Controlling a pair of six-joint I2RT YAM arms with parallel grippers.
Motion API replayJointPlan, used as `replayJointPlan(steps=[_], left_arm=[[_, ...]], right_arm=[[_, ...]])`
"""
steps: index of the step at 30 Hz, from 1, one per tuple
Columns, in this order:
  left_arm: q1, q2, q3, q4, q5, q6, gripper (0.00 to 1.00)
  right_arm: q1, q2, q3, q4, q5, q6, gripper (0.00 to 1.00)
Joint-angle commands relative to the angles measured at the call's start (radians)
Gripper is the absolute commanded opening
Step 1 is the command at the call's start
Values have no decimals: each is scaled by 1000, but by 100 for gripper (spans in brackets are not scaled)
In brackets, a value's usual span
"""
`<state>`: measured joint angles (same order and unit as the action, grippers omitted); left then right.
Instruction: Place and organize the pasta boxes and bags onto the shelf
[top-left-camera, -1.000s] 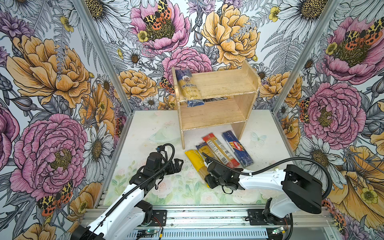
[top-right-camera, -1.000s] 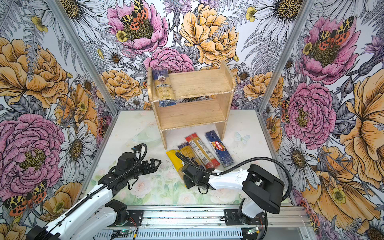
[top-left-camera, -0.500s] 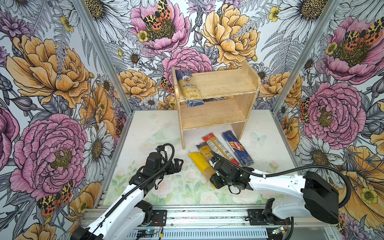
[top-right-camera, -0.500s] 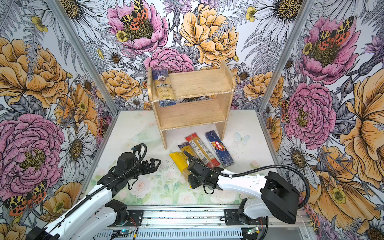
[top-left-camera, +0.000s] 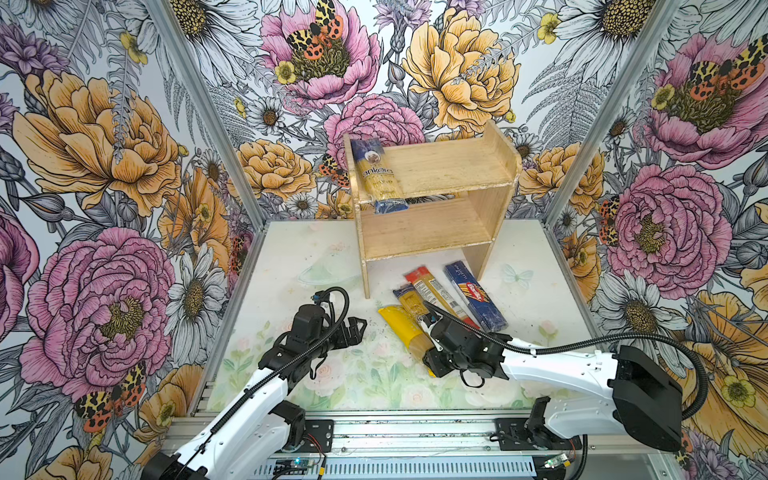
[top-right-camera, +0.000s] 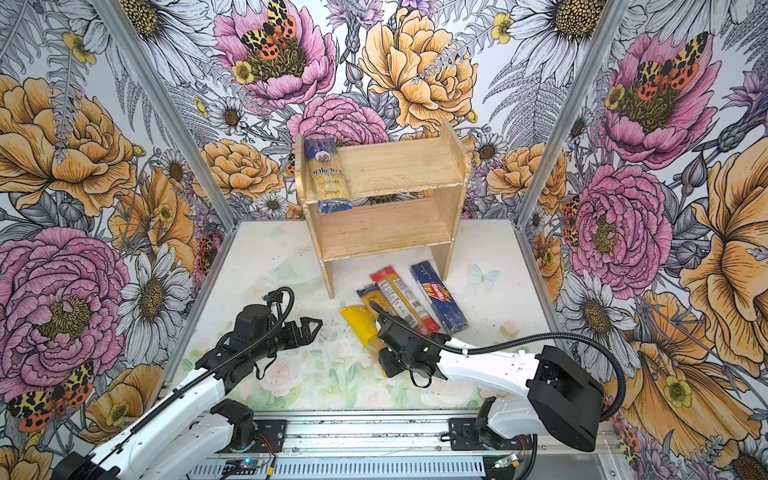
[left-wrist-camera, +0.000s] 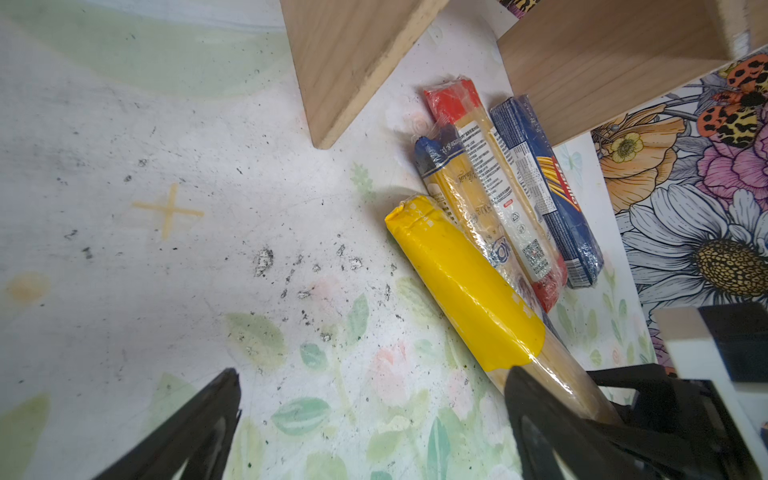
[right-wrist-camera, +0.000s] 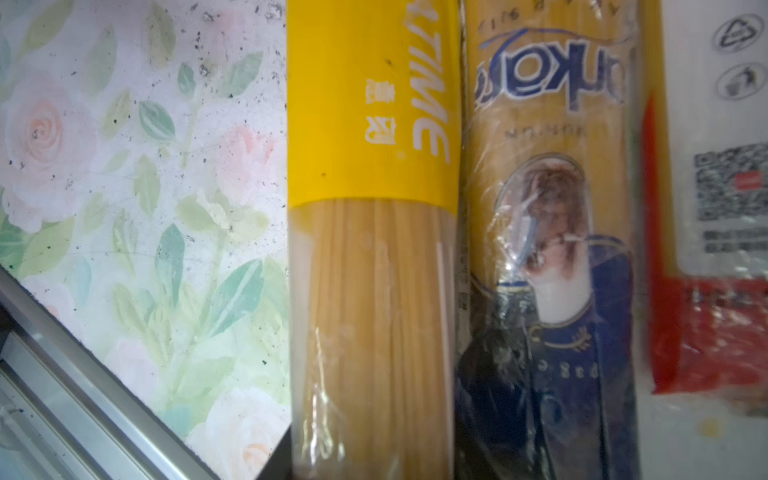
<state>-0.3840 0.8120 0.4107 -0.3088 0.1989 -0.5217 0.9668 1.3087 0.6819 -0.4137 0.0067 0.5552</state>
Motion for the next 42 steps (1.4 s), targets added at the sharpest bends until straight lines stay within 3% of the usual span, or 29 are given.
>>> replayJointPlan(steps=[1, 13, 24, 42], left_arm=[[-1, 4, -16, 24, -3, 13, 99], [2, 6, -21, 25, -2, 14, 99], [5, -5, -23, 14, -4, 13, 99], [4, 22, -16, 36, 10, 6, 99]], right_arm=[[-14, -63, 66, 5, 77, -14, 0], [-21, -166, 118, -43, 128, -37, 0], [-32, -139, 143, -60, 147, -65, 0], [-13, 129, 192, 22, 107, -72, 0]])
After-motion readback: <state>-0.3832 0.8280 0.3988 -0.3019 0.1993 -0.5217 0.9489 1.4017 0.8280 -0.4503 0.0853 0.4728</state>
